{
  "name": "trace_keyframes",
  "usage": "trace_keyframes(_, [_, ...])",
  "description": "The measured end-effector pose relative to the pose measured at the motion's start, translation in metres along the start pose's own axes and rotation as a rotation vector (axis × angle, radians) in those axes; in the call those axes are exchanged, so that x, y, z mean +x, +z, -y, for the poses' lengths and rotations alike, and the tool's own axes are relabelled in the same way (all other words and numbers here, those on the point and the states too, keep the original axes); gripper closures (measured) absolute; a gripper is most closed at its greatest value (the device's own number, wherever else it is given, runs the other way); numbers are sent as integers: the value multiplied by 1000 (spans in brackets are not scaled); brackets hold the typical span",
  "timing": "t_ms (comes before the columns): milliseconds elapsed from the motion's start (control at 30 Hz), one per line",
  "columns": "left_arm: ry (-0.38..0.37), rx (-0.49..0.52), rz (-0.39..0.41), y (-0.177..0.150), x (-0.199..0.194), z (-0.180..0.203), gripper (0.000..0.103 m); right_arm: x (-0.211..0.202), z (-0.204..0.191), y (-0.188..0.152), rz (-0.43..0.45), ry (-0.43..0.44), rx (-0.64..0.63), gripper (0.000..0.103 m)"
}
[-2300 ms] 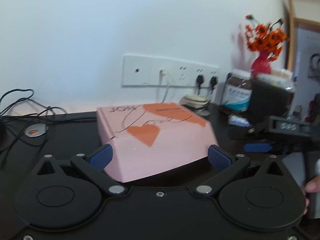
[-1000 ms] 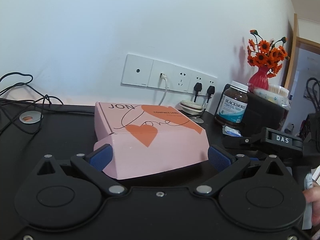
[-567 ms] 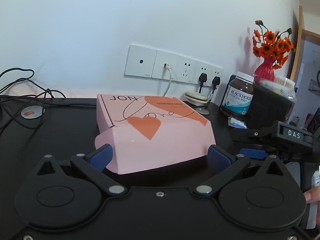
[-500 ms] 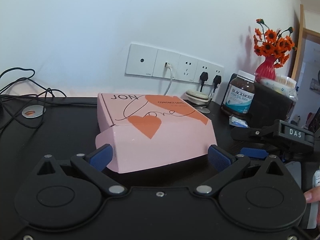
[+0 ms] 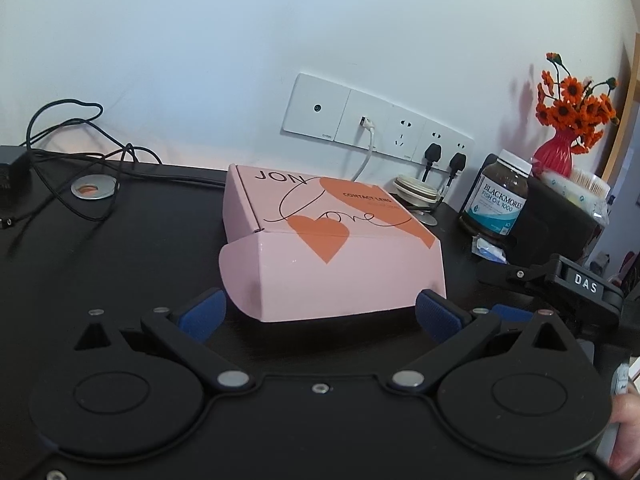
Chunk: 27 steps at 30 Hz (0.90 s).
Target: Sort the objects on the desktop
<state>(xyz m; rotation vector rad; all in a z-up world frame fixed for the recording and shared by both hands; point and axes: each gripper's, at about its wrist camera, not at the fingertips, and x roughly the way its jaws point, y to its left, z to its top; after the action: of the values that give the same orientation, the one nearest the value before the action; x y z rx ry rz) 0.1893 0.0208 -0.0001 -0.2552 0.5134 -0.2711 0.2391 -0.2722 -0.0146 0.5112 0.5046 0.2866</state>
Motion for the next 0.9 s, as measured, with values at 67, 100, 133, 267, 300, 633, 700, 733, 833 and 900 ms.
trace_keyframes(67, [-2, 2, -4, -1, -2, 0, 0, 1, -1, 0, -2, -12, -7, 1])
trace_keyframes(100, [-6, 2, -5, -1, -2, 0, 0, 1, -2, 0, -2, -15, -10, 1])
trace_keyframes(133, [-11, 3, -6, -2, -3, 0, 0, 1, -2, 0, -2, -16, -11, 1])
trace_keyframes(267, [-66, -19, 6, -6, -8, -1, 0, 1, 1, 0, -2, -11, 3, 1])
trace_keyframes(300, [-85, -28, 10, -7, -9, -1, 0, 1, 2, 0, -4, -10, 8, 1])
trace_keyframes(633, [-212, -92, 8, -11, -11, 3, 0, 2, 2, 1, -8, 4, 13, 1])
trace_keyframes(700, [-211, -163, -28, -10, -3, -1, 0, 2, 3, 1, -10, 8, 18, 1])
trace_keyframes(733, [-219, -198, -41, -11, 1, -3, 0, 2, 4, 1, -12, 10, 23, 1])
trace_keyframes(833, [-192, -260, -65, -12, 11, -7, 0, 3, 7, 2, -14, 19, 39, 0])
trace_keyframes(900, [-184, -277, -72, -11, 18, -9, 0, 3, 8, 2, -14, 21, 40, 1])
